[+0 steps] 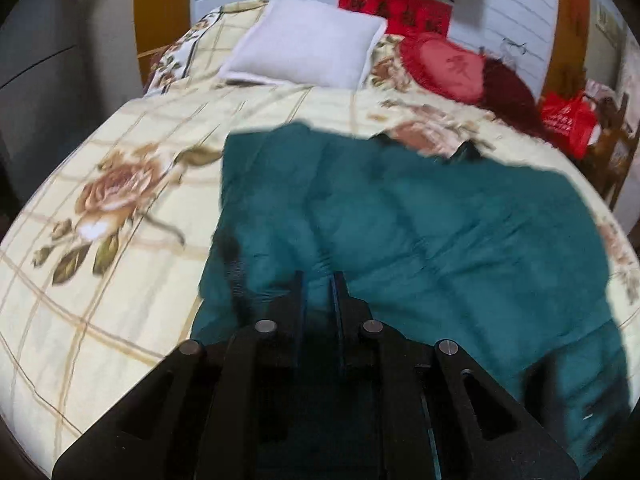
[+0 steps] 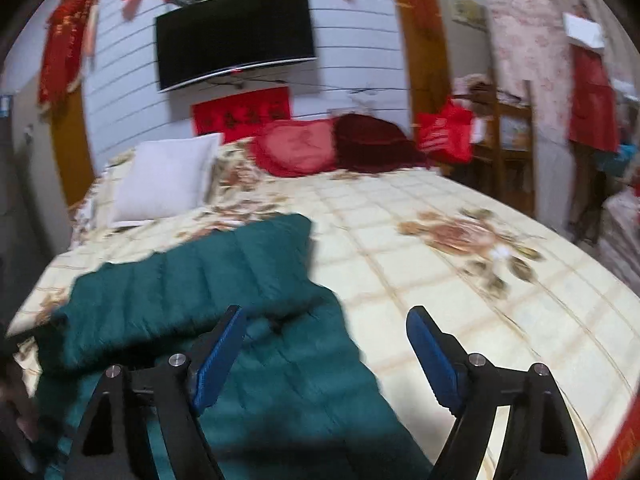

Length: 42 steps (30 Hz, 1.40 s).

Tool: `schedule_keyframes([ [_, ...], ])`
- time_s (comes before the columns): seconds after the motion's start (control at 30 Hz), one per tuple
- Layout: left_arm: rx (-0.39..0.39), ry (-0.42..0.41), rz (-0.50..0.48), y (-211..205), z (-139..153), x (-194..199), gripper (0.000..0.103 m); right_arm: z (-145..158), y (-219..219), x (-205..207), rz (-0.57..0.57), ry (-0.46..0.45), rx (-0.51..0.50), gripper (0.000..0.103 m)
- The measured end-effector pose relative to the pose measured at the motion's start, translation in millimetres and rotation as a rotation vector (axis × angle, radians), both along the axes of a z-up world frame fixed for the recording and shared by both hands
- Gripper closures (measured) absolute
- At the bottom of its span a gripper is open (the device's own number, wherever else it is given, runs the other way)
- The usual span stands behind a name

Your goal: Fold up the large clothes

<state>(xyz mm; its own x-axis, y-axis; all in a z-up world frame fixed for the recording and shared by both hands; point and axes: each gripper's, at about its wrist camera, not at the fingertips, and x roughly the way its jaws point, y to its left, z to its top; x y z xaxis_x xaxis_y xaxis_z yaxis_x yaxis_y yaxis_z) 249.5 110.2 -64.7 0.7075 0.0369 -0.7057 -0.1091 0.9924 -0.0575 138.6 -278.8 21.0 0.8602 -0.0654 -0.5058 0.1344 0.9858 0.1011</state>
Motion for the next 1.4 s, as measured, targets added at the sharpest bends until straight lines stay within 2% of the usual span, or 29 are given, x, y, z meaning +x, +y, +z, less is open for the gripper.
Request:
schedule_keyframes([
  [0.03,-0.004,-0.003,-0.002,2,-7,-4,0.093,3,5,13,0.054,-0.002,0.005,0.036],
  [0.2,-0.025,-0.012,0.008,7,-12,-8,0.093,7,33,81,0.29,0.03,-0.006,0.037],
  [0.23,-0.028,-0.012,0.009,7,-12,-7,0.093,3,37,95,0.341,0.054,0.001,0.037],
  [0.33,-0.059,-0.008,0.02,11,-13,-7,0.093,-19,39,126,0.398,0.134,0.01,0.037],
  [0.37,-0.073,-0.007,0.023,13,-13,-7,0.093,-37,37,141,0.418,0.222,0.014,0.037],
  [0.43,-0.082,0.001,0.029,15,-15,-5,0.093,-70,31,157,0.404,0.369,-0.009,0.036],
  [0.5,-0.077,0.007,0.031,15,-15,-4,0.093,-77,19,159,0.424,0.361,0.068,0.035],
  [0.6,-0.06,0.018,0.037,12,-16,-2,0.093,-76,24,162,0.44,0.388,0.037,0.029],
  [0.7,-0.07,0.018,0.043,14,-17,-1,0.093,-59,28,168,0.454,0.437,0.005,0.032],
  [0.83,-0.082,0.014,0.045,17,-17,-1,0.093,3,22,166,0.415,0.174,0.042,0.032],
  [0.87,-0.084,0.012,0.047,17,-17,-2,0.093,12,23,174,0.41,0.141,0.07,0.032],
  [0.93,-0.091,0.01,0.049,19,-17,-2,0.093,15,32,196,0.39,0.151,0.084,0.032],
  [1.03,-0.104,0.006,0.054,21,-17,-3,0.093,-6,47,235,0.391,0.234,0.1,0.032],
  [1.1,-0.11,-0.001,0.053,22,-16,-4,0.093,-36,52,256,0.387,0.338,0.075,0.032],
  [1.13,-0.11,-0.006,0.05,21,-15,-4,0.093,-58,53,265,0.363,0.42,0.028,0.031],
  [1.17,-0.108,-0.007,0.049,20,-15,-4,0.093,-74,49,268,0.361,0.45,0.01,0.031],
  [1.27,-0.117,-0.003,0.051,23,-16,-3,0.093,-88,42,270,0.368,0.392,0.026,0.029],
  [1.4,-0.116,0.004,0.057,23,-16,-2,0.093,-85,42,270,0.38,0.406,0.027,0.028],
])
